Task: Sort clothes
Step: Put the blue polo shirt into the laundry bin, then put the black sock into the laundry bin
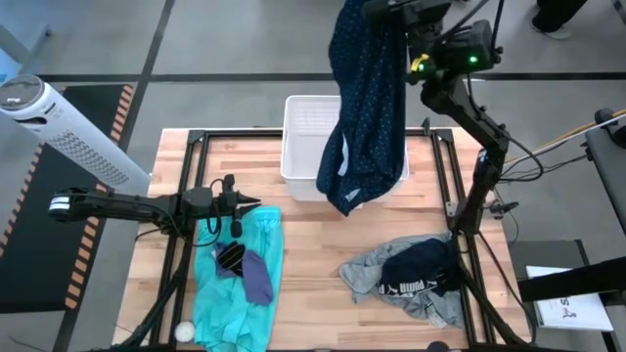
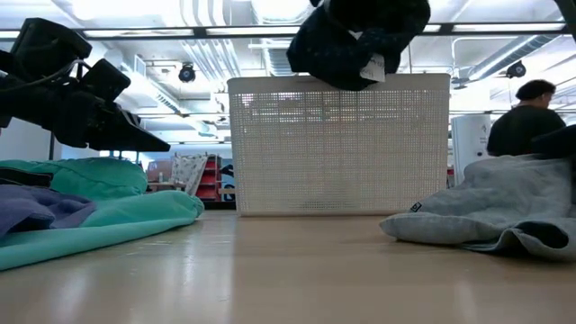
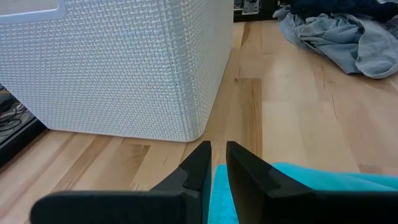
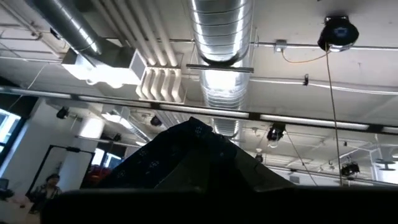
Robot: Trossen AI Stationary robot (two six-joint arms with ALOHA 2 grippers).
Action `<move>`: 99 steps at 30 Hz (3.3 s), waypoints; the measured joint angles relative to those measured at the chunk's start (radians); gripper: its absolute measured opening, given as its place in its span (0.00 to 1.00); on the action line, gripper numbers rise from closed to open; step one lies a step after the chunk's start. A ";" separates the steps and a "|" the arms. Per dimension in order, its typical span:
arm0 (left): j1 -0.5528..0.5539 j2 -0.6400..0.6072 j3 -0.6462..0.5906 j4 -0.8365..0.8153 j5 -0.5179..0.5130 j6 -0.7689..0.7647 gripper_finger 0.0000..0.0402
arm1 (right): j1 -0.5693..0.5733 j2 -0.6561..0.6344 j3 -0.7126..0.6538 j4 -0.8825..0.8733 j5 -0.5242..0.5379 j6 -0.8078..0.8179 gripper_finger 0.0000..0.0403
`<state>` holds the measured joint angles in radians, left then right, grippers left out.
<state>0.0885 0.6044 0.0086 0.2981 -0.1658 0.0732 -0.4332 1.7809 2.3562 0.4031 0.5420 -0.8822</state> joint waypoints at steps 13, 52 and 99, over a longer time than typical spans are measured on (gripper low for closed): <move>0.000 0.000 0.000 0.004 -0.008 0.026 0.09 | -0.046 0.008 0.000 -0.011 -0.006 -0.011 0.01; 0.000 0.005 0.000 0.069 -0.008 0.021 0.09 | -0.068 0.069 0.000 -1.240 -0.323 0.582 0.01; 0.000 0.016 0.000 0.264 -0.008 -0.019 0.09 | 0.006 0.242 -0.002 -1.973 -0.644 0.754 0.57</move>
<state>0.0887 0.6205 0.0086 0.5618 -0.1738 0.0537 -0.4270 2.0230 2.3547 -1.5703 -0.1023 -0.1285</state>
